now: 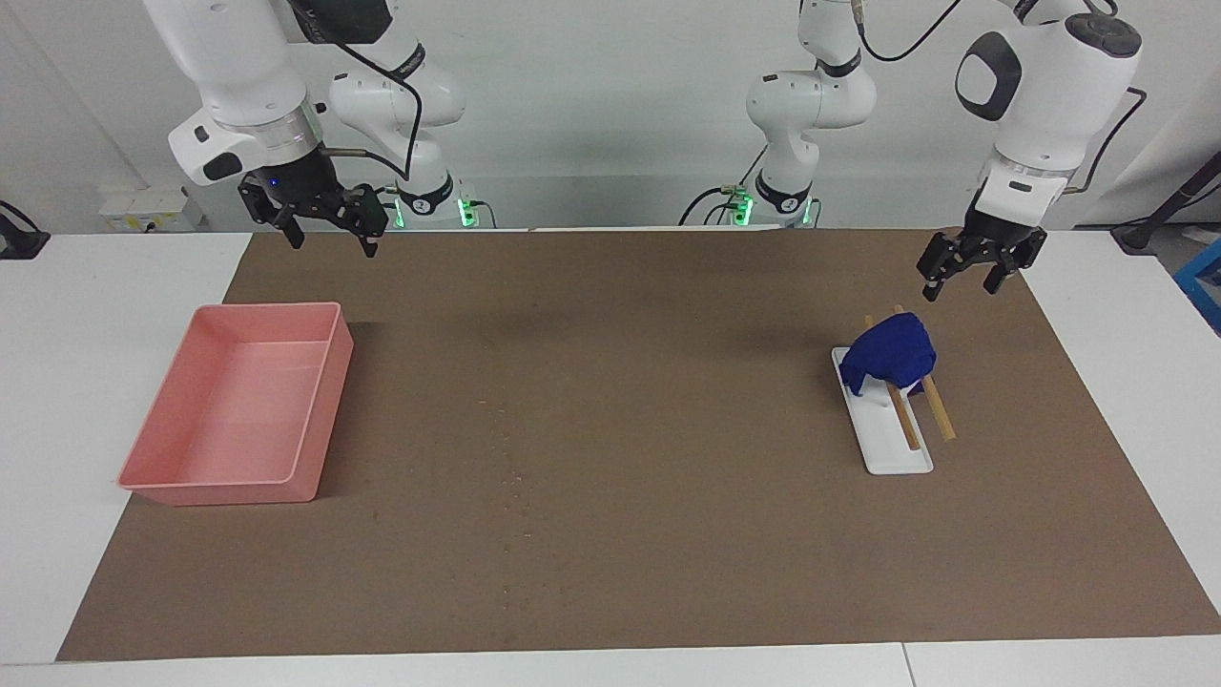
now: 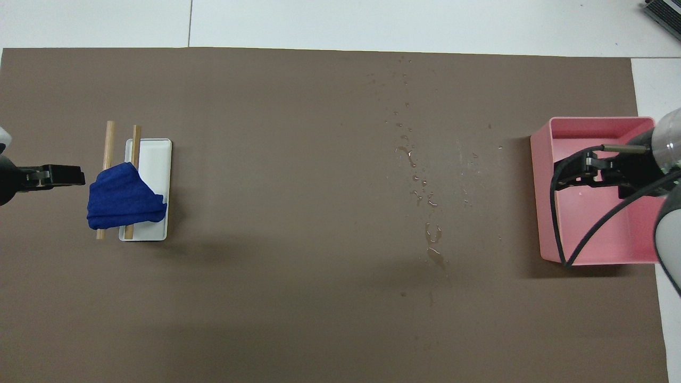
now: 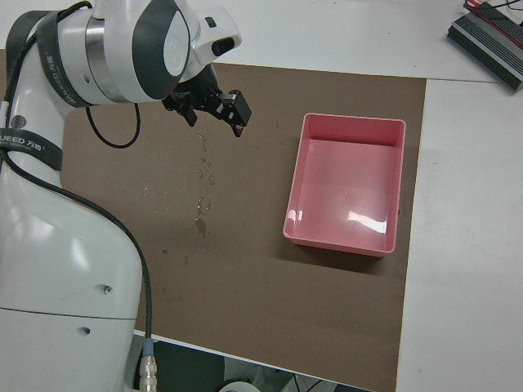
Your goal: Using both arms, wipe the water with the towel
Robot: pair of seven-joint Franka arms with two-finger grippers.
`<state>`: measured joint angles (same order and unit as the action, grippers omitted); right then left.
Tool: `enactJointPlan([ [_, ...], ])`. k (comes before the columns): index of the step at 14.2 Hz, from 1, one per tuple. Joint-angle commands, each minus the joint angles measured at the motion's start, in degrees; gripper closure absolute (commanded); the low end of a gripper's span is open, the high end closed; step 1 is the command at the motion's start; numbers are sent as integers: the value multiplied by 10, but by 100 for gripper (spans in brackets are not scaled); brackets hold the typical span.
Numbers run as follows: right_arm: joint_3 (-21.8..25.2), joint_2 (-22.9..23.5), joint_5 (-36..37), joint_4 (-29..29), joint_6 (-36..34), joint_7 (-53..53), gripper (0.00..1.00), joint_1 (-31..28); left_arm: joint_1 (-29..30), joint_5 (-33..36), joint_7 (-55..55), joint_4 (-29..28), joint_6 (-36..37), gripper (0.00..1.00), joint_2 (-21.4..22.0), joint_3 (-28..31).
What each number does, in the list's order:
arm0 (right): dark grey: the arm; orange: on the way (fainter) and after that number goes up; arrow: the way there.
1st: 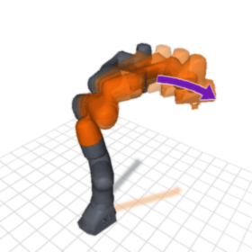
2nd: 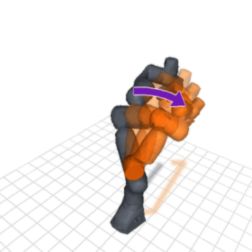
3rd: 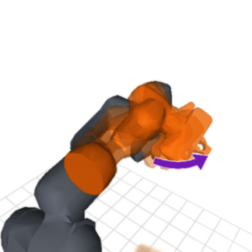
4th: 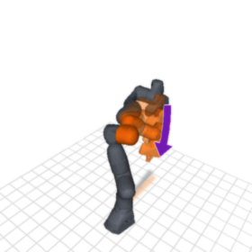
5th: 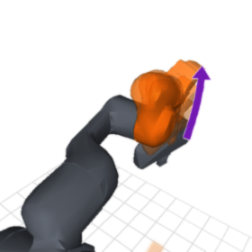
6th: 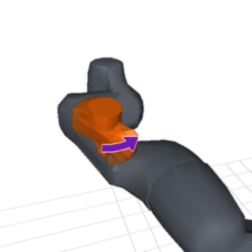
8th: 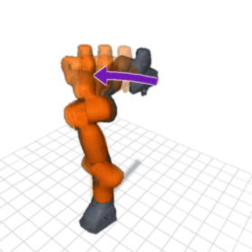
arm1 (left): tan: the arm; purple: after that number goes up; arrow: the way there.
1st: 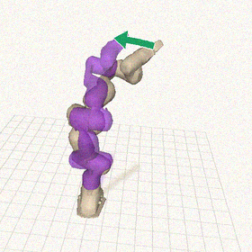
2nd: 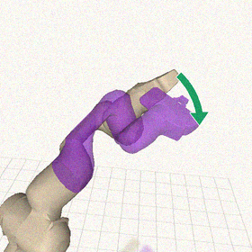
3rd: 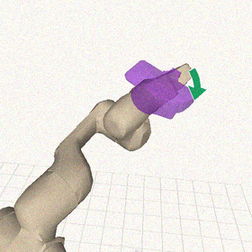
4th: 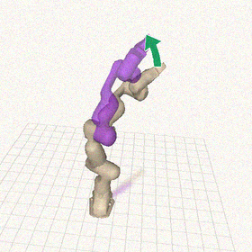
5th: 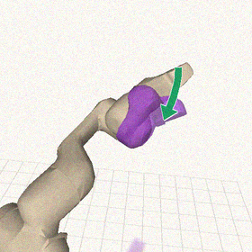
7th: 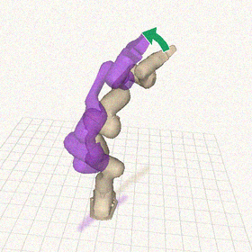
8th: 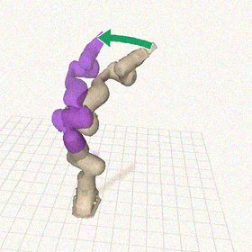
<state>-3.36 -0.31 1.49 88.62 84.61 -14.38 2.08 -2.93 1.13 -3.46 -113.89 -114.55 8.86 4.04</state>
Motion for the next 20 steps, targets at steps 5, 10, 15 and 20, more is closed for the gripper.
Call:
enactJointPlan([
  [5,-4,-15,3,21,22,15,0,-5,-39,12,-22,-36,-95,0,-57,2],
  [10,-4,-14,2,22,22,15,0,-5,-66,49,-20,-48,-112,0,-89,2],
  [15,-4,-15,3,22,23,15,0,-4,-64,51,-20,-48,-153,0,-101,2],
  [20,-4,-15,3,22,23,12,0,-4,-50,51,6,-55,-170,0,-110,3],
])
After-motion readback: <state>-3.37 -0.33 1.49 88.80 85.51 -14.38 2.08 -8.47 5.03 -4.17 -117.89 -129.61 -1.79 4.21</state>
